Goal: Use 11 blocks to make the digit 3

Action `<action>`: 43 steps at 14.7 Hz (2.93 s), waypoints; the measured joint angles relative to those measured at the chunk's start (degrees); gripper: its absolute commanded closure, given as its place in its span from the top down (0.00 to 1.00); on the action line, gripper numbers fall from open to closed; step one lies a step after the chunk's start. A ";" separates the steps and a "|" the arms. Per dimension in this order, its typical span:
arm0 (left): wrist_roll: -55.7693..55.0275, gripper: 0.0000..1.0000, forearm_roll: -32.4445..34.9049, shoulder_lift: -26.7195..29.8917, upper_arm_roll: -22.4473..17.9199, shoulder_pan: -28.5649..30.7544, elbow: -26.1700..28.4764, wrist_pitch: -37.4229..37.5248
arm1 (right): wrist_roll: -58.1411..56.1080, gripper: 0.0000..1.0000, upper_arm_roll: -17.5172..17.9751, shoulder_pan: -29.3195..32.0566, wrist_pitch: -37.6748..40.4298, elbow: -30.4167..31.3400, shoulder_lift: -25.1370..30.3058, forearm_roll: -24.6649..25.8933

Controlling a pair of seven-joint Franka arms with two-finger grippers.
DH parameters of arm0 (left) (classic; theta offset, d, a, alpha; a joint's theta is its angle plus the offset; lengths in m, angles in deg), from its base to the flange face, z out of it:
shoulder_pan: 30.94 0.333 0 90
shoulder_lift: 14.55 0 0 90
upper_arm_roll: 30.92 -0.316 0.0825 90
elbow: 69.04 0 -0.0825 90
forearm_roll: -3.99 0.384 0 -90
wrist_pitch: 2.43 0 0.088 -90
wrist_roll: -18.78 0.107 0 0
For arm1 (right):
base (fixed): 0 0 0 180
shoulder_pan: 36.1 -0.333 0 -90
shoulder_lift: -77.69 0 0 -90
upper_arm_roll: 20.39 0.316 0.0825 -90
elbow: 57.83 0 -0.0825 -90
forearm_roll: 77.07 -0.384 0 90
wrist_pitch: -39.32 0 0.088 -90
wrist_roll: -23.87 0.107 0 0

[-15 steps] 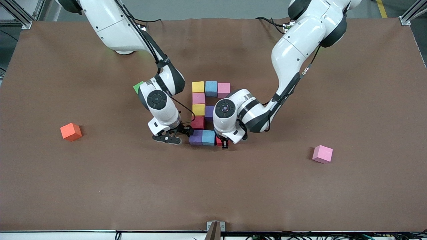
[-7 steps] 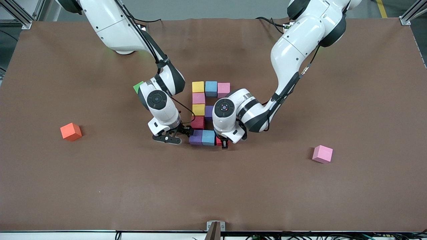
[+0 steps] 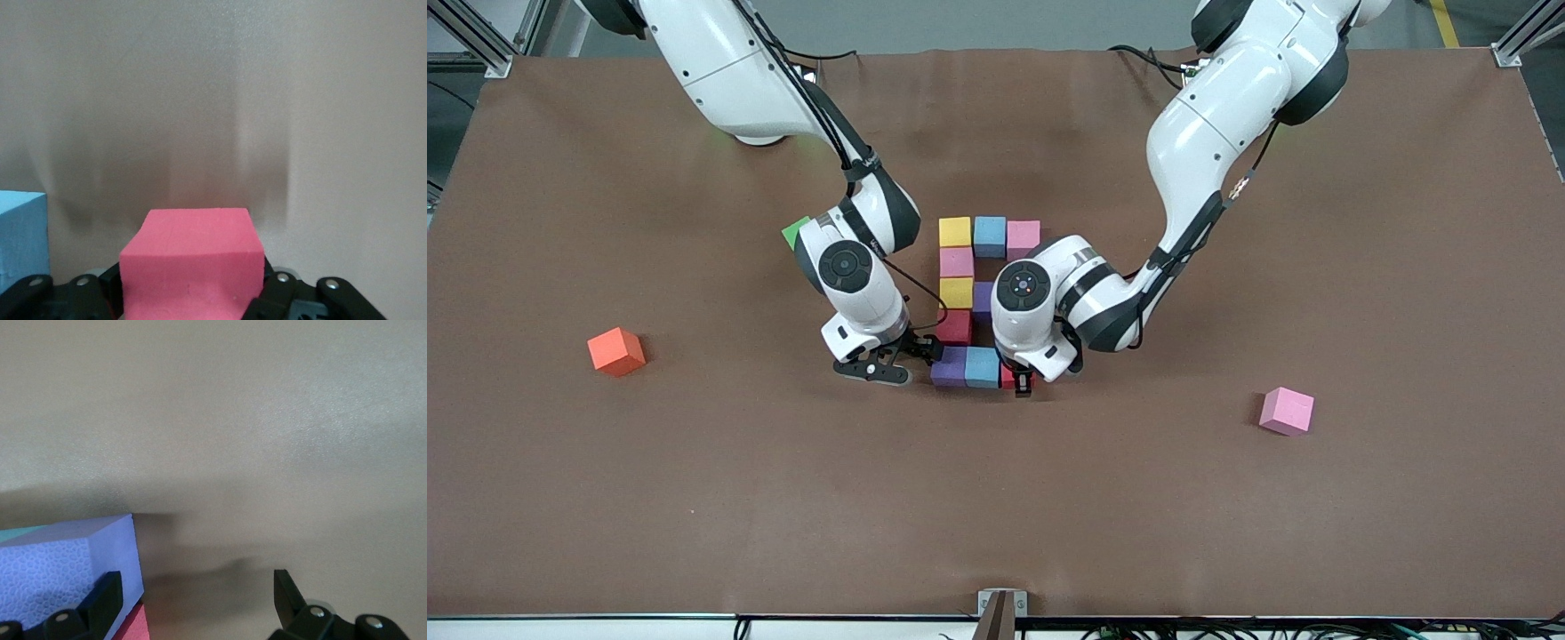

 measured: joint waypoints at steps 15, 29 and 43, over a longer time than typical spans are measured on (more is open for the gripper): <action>0.40 1.00 -0.27 0.23 -0.10 0.08 -0.44 -2.14 | 0.00 1.00 0.00 0.00 0.00 -0.01 0.00 0.00; 39.60 1.00 -7.92 23.30 9.48 24.72 16.45 7.10 | -0.04 1.00 -0.13 0.00 0.07 -0.04 -0.02 0.00; 122.40 1.00 -8.85 43.53 9.86 44.76 30.49 10.52 | -19.45 1.00 -1.53 10.48 18.46 -2.27 6.90 0.00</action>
